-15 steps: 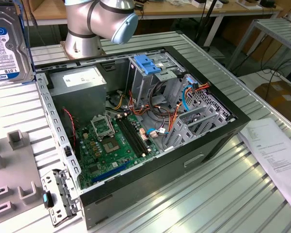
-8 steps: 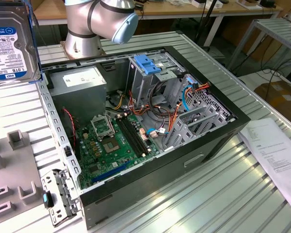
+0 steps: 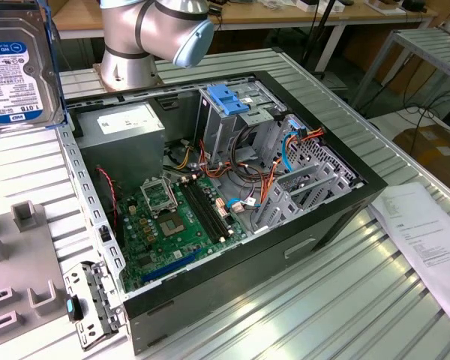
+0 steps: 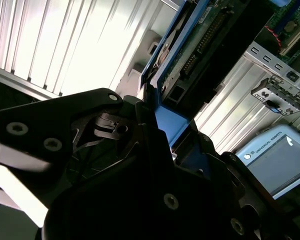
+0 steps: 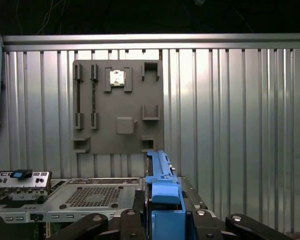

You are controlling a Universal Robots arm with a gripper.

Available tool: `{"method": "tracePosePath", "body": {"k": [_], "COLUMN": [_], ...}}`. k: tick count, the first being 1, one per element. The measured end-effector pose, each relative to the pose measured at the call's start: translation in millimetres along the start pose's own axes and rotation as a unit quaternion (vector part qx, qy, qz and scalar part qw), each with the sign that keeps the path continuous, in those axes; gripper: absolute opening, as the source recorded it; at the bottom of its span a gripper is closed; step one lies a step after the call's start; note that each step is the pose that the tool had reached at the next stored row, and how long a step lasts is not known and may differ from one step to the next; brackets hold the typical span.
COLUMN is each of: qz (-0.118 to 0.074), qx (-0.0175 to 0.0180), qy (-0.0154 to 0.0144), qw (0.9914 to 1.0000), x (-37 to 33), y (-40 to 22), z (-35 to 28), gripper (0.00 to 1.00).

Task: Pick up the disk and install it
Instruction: 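Pick up the disk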

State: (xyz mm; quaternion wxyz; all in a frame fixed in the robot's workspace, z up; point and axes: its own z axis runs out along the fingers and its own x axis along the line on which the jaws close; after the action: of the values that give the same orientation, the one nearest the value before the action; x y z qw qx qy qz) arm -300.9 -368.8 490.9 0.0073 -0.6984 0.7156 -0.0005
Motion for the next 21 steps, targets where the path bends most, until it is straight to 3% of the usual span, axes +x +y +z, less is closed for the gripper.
{"method": "tracePosePath", "body": {"k": [13,16,21], "qz": [0.000,0.000,0.000], "qx": [0.0000,0.0000,0.0000], "qy": [0.0000,0.0000,0.0000], "qw": [1.00000,1.00000,1.00000], "x": [2.7,5.0,8.3], "y": [-7.7,-12.4,-15.0], "z": [0.1,0.1,0.1], "gripper": [0.37,0.37,0.37]}}
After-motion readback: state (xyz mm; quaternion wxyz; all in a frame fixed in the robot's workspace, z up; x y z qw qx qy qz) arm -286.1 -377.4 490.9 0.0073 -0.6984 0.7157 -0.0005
